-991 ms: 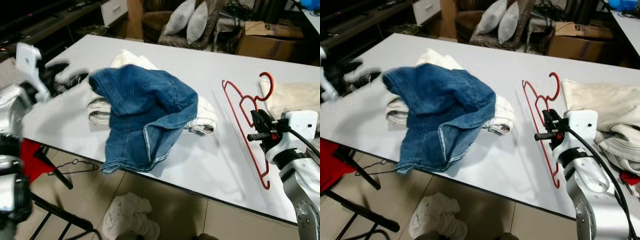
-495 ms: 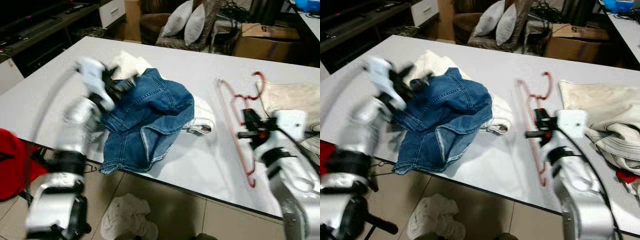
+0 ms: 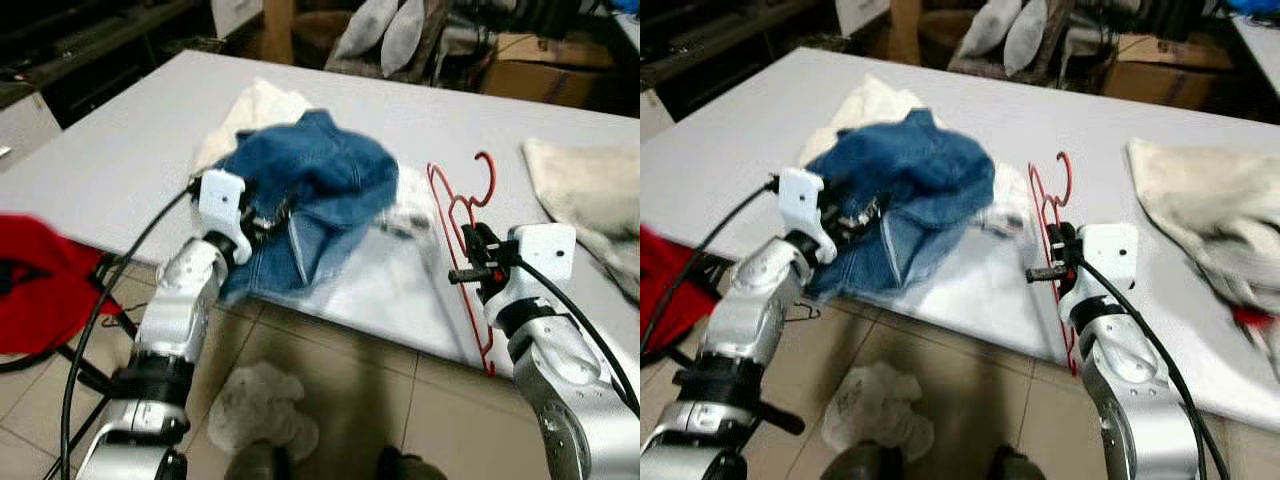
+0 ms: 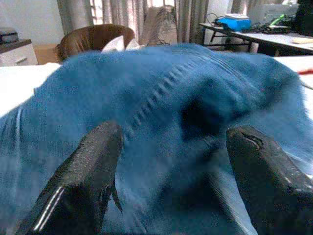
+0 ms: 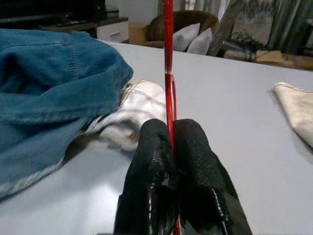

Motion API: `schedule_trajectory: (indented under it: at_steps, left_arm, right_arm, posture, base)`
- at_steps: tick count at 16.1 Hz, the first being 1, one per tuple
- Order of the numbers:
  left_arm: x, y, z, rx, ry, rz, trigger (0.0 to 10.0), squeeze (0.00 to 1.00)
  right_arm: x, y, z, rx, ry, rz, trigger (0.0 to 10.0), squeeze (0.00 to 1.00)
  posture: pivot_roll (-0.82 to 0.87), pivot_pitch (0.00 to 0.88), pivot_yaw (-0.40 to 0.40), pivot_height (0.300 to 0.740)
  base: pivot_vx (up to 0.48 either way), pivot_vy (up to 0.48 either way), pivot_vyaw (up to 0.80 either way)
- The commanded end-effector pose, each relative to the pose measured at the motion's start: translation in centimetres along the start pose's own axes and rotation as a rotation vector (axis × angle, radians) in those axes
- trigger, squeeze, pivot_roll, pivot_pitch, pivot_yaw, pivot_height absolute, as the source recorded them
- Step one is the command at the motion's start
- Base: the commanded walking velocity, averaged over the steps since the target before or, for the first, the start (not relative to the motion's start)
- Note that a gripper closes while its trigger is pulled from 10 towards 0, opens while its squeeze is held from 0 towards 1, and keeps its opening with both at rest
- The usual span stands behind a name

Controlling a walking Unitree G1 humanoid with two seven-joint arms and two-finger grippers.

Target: Hang hanger

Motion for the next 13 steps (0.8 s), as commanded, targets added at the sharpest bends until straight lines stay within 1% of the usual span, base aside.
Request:
schedule_trajectory:
  at_steps: [1, 3, 4, 6, 12, 13]
  left_arm:
    - [0.0, 0.3, 0.4, 0.019, -0.002, -0.004, 10.0, 0.00]
    - [-0.1, 0.2, 0.5, 0.017, 0.001, -0.009, 10.0, 0.00]
    - [-0.1, 0.1, 0.7, 0.017, -0.001, -0.011, 10.0, 0.00]
    - [-0.1, 0.1, 1.1, 0.021, -0.025, -0.013, 10.0, 0.00]
    - [0.0, 0.0, 1.5, 0.033, -0.056, -0.033, 10.0, 0.00]
    - [0.0, -0.1, 1.5, 0.105, -0.059, -0.044, 10.0, 0.00]
  right_arm:
    - [0.0, 0.1, 0.2, -0.010, -0.003, 0.006, 10.0, 0.00]
    - [0.0, -0.3, 0.4, 0.006, -0.014, -0.008, 10.0, 0.00]
    - [-0.1, -0.5, 0.4, 0.014, -0.020, -0.013, 10.0, 0.00]
    - [-0.2, -0.9, 0.5, 0.027, -0.030, -0.025, 10.0, 0.00]
    - [-0.5, -1.2, 0.4, 0.037, -0.041, -0.033, 10.0, 0.00]
    - [-0.5, -1.3, 0.3, 0.038, -0.041, -0.035, 10.0, 0.00]
  posture:
    - [-0.11, 0.000, 0.042, 0.740]
    - [-0.11, 0.000, 0.042, 0.740]
    - [-0.11, 0.000, 0.044, 0.740]
    - [-0.11, 0.000, 0.044, 0.740]
    - [-0.11, 0.000, 0.059, 0.740]
    - [-0.11, 0.000, 0.061, 0.740]
  base:
    - [-0.352, 0.000, 0.00]
    - [-0.354, 0.000, 0.00]
    - [-0.330, 0.000, -0.54]
    - [0.000, 0.000, -0.80]
    - [0.000, 0.480, -0.80]
    - [0.000, -0.398, -0.80]
Point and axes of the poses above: a point about 5 cm out from each wrist's last joint towards the gripper, its own x axis pointing out of the wrist towards the gripper, its own y axis along the axis of the wrist's last joint, z = x × y, the point moved 1 cm from there along x, pointing out of the wrist towards the gripper, and after that the axes turned 7 degrees about x, right-handed, at the moved point
